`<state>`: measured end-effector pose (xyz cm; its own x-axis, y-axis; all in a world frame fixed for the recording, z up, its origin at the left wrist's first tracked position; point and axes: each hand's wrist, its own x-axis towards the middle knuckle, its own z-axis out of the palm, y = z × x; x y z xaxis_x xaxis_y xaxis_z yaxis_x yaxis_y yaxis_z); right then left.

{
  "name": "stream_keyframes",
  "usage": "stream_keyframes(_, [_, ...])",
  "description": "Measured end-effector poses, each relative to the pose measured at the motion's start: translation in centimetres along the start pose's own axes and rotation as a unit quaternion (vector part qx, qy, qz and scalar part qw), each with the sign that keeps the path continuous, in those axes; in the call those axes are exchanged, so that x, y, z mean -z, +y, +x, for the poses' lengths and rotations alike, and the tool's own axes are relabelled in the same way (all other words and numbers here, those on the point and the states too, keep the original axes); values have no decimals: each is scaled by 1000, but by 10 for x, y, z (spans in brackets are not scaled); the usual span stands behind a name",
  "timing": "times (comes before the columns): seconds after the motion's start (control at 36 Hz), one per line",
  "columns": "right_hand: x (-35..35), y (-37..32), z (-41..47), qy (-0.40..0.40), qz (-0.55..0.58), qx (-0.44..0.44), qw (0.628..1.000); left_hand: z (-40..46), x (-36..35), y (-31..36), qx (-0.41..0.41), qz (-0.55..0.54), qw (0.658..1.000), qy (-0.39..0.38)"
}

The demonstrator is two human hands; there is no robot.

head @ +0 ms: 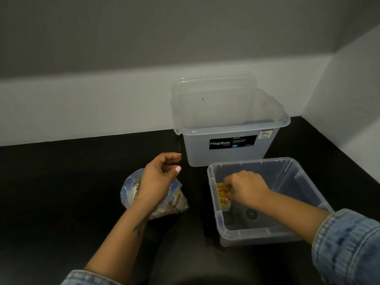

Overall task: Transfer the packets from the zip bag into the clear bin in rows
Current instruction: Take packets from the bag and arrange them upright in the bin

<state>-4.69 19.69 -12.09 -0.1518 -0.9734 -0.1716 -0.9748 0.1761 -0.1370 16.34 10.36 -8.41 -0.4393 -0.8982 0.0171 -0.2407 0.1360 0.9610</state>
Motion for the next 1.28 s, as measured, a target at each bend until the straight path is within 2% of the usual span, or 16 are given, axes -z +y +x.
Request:
stream_keyframes(0.17, [24,-3,-5,20,30,-30,999,6,38,-2,26,17,998,46])
stream_keyframes(0.36, [64,-33,-1,105,53,-7,993,2,65,-12,98,129,987,14])
stream_keyframes(0.44, [72,-55,5,114,72,21,991,-1,66,-20,123,179,976,-7])
stream_keyframes(0.58, [65,-96,17,102,62,73,990,0,58,-31,160,267,949,-43])
stream_keyframes(0.78, [54,-126,30,99,63,62,991,8,39,-27,193,406,887,-104])
stream_keyframes(0.92, [50,-130,32,82,80,50,992,17,35,-32,195,441,866,-137])
stream_keyframes(1.0, [47,-128,32,78,87,42,992,17,38,-35,191,399,894,-70])
stream_keyframes(1.08, [45,-126,33,76,95,34,992,19,45,-37,237,369,897,-56])
stream_keyframes(1.28, [44,-129,39,69,134,26,988,14,64,-42,151,243,958,18])
